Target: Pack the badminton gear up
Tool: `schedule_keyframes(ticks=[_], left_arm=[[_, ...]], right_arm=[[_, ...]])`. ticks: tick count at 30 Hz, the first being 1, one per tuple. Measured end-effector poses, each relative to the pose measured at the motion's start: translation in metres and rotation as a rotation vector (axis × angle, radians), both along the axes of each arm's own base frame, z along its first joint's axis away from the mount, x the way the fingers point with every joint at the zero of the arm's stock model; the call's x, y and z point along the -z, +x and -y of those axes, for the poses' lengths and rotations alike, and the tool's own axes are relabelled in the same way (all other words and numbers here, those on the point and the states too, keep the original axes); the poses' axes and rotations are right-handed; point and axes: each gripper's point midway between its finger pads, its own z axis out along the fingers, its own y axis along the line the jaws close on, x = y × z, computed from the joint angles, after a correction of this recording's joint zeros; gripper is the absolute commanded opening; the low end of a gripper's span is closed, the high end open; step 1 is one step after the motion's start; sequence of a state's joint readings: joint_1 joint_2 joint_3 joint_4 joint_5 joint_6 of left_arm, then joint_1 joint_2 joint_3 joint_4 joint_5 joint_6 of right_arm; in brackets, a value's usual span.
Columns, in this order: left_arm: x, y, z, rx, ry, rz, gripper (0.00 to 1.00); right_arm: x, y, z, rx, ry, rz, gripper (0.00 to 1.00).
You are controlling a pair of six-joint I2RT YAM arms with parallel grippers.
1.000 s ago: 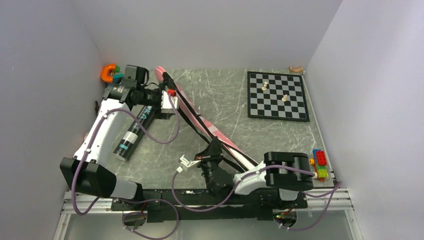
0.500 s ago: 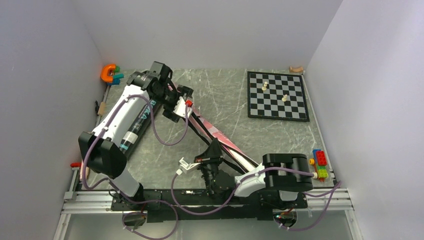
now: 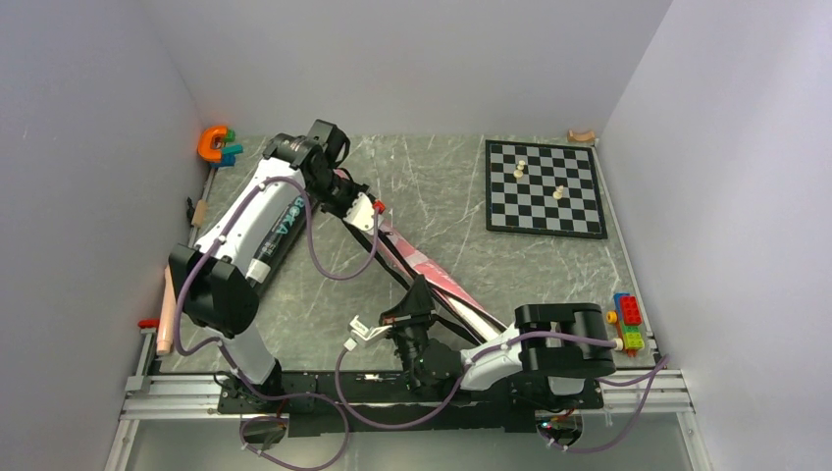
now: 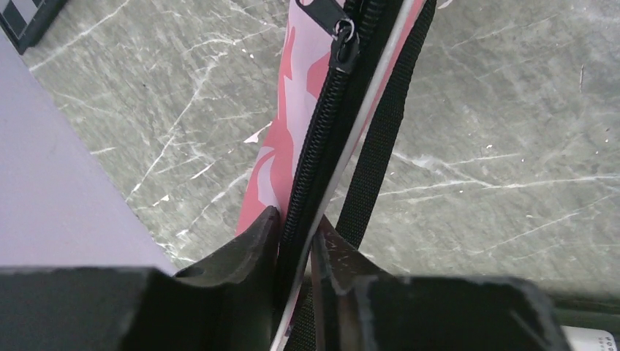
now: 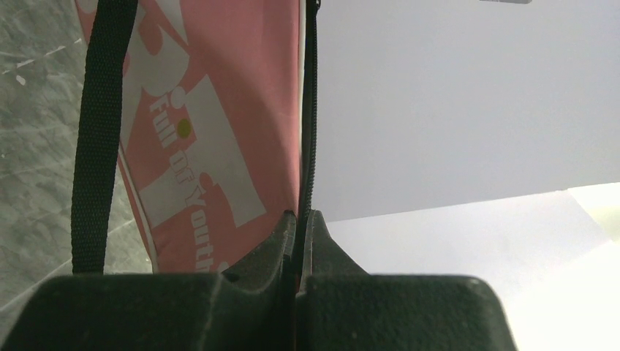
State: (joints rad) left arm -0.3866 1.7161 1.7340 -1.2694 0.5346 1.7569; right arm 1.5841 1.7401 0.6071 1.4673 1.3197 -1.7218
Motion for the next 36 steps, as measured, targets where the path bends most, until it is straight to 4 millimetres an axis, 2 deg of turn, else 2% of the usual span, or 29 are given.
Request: schedule_keyframes(ticks=[4,6,7,8,10,12,15,19,21,22,24,26,28,31,36], left_arm=[[0.001,0.0,0.002,0.004,0.01,0.008,0.01],[0.002,0.0,0.003,-0.005,0.01,0.012,0.0],[0.003,0.001,0.003,-0.012,0.007,0.017,0.0],[0.004,0.001,0.004,-0.024,0.002,0.028,0.0],[0.003,0.003,0.004,-0.053,-0.013,0.053,0.0],[0.0,0.006,0.004,-0.088,-0.039,0.087,0.0],[0.008,0.009,0.0,-0.148,-0.048,0.117,0.0],[0.024,0.016,-0.006,-0.238,-0.051,0.128,0.0],[0.026,0.022,-0.009,-0.279,-0.056,0.135,0.0],[0.025,0.023,-0.009,-0.293,-0.063,0.137,0.0],[0.022,0.026,-0.008,-0.324,-0.08,0.139,0.0],[0.018,0.03,-0.007,-0.34,-0.098,0.146,0.0],[0.015,0.033,-0.005,-0.352,-0.114,0.155,0.0],[0.01,0.037,-0.003,-0.375,-0.14,0.163,0.0],[0.007,0.04,-0.001,-0.403,-0.163,0.159,0.0]], right_arm=[[0.001,0.0,0.001,0.007,0.002,-0.003,0.0],[0.001,0.0,0.002,0.012,0.008,-0.007,0.0],[0.002,0.0,0.003,0.016,0.017,-0.01,0.04],[0.002,0.0,0.003,0.022,0.028,-0.015,0.12],[-0.001,0.001,0.004,0.042,0.072,-0.027,0.38],[-0.011,0.004,0.004,0.061,0.142,-0.037,0.53],[-0.044,0.007,0.003,0.056,0.352,-0.056,0.65],[-0.09,0.013,0.005,0.018,0.65,-0.133,0.76],[-0.127,0.027,-0.008,-0.078,0.811,-0.22,0.8],[-0.139,0.035,-0.008,-0.104,0.89,-0.254,0.82],[-0.161,0.059,0.015,-0.137,1.073,-0.326,0.83],[-0.17,0.079,0.049,-0.125,1.236,-0.38,0.83],[-0.174,0.089,0.069,-0.118,1.356,-0.419,0.82],[-0.169,0.096,0.074,-0.144,1.473,-0.527,0.79],[-0.127,0.11,0.071,-0.124,1.566,-0.726,0.76]])
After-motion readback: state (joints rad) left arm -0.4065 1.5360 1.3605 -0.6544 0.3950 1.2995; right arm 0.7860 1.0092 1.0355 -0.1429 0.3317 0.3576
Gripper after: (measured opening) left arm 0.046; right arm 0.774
